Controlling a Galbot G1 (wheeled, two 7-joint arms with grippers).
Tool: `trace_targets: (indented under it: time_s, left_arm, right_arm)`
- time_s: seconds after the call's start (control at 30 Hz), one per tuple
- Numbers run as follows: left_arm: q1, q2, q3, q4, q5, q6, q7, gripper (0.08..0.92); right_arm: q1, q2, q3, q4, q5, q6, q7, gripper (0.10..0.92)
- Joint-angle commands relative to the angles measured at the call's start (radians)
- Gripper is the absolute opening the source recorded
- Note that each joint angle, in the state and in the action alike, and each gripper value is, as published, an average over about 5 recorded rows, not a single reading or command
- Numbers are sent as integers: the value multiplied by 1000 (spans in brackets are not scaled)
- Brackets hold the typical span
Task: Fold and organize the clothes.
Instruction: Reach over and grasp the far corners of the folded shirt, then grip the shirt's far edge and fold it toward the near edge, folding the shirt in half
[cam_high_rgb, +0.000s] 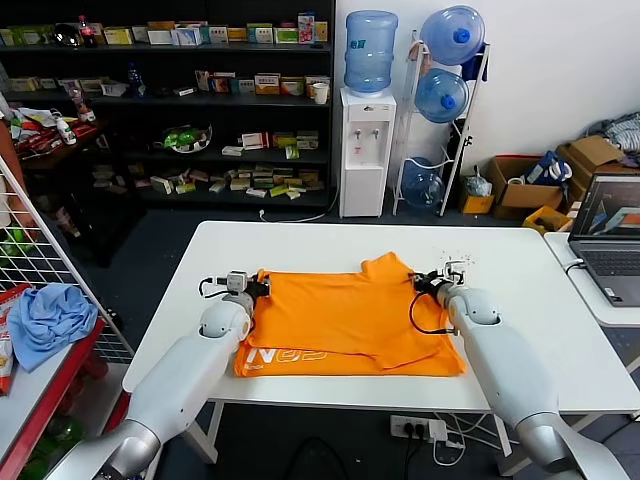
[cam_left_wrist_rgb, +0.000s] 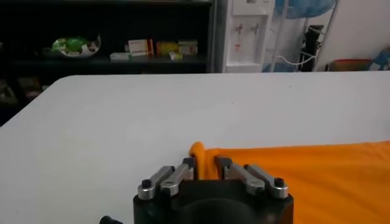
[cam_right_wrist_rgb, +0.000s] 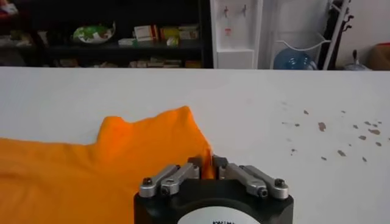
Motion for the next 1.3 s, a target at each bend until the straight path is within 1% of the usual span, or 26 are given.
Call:
trace_targets:
  time_s: [0.03, 0.13, 0.2, 0.37, 0.57, 0.73, 1.03, 1.13, 1.23, 1.3]
  left_arm:
    - [67, 74, -2, -156, 0, -18, 0, 178]
    - [101, 104, -4, -224, 5, -21, -2, 112]
    - [124, 123, -9, -273, 6, -25, -5, 96]
    - [192, 181, -20, -415, 18, -36, -9, 96]
    - [299, 278, -29, -557, 6, -32, -24, 96]
    - [391, 335, -35, -657, 1, -30, -47, 96]
    - [520, 360, -60, -772, 18, -15, -96, 96]
    - [549, 367, -63, -784, 21, -13, -103, 96]
    - [567, 355, -66, -773, 30, -11, -105, 96]
    - [578, 345, -70, -770, 31, -11, -111, 117]
  right_arm:
    - [-28, -11, -5, 91, 29, 56, 12, 142]
    - [-54, -35, -8, 158, 43, 74, 29, 123]
    - [-80, -57, -8, 221, 46, 82, 45, 123]
    - [-194, -141, -9, 414, 59, 64, 99, 123]
    - [-409, -269, 24, 665, 77, -13, 172, 123]
    - [-559, -312, 82, 822, 82, -67, 216, 123]
    - [-721, -323, 130, 959, 57, -146, 279, 123]
    - [-745, -324, 131, 965, 50, -154, 281, 123]
    - [-748, -317, 131, 948, 48, -152, 282, 123]
    - [-751, -316, 132, 947, 51, -153, 284, 124]
